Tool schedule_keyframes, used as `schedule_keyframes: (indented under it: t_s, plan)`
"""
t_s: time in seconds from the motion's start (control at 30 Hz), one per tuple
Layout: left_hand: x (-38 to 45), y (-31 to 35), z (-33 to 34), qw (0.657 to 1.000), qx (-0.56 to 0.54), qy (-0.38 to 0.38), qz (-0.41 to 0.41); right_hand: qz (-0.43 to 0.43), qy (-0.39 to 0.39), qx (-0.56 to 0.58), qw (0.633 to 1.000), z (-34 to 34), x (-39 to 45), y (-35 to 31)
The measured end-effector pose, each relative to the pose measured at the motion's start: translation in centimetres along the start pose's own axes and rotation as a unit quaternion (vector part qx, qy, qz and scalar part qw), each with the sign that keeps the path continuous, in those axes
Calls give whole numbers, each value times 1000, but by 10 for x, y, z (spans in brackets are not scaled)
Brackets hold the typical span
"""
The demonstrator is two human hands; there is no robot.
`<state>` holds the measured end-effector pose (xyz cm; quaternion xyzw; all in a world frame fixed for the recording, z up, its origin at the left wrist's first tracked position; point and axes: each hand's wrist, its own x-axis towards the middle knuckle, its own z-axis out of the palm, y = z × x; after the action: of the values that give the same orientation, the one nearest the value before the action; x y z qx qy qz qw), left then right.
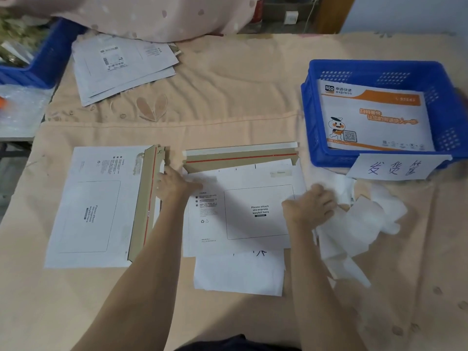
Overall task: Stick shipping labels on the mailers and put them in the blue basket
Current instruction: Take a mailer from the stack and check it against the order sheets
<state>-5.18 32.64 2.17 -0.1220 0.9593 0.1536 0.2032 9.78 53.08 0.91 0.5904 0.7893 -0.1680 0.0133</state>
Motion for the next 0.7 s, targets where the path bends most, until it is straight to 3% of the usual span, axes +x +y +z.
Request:
schedule_keyframes:
  t_s: [0.07, 0.13, 0.27, 0.37, 0.57, 0.7]
  plan:
    - [2, 4, 5, 996, -21, 57, 71, -37, 13, 21, 999, 0, 3, -12]
    - [2, 10, 13, 981, -27, 89, 170, -131, -6, 59, 990, 1, 9, -28]
    - [0, 25, 28, 968, 43, 33, 245, -314, -115, 12, 942, 11, 25, -66]
    - [2, 28, 37, 961, 98, 15, 256, -333, -154, -63, 928, 17, 34, -82]
    - [9, 31, 33, 958, 92, -8, 273, -322, -161, -123, 925, 12, 39, -86]
    - [16, 36, 18, 961, 62, -73, 261, -333, -197, -122, 914, 6, 41, -84]
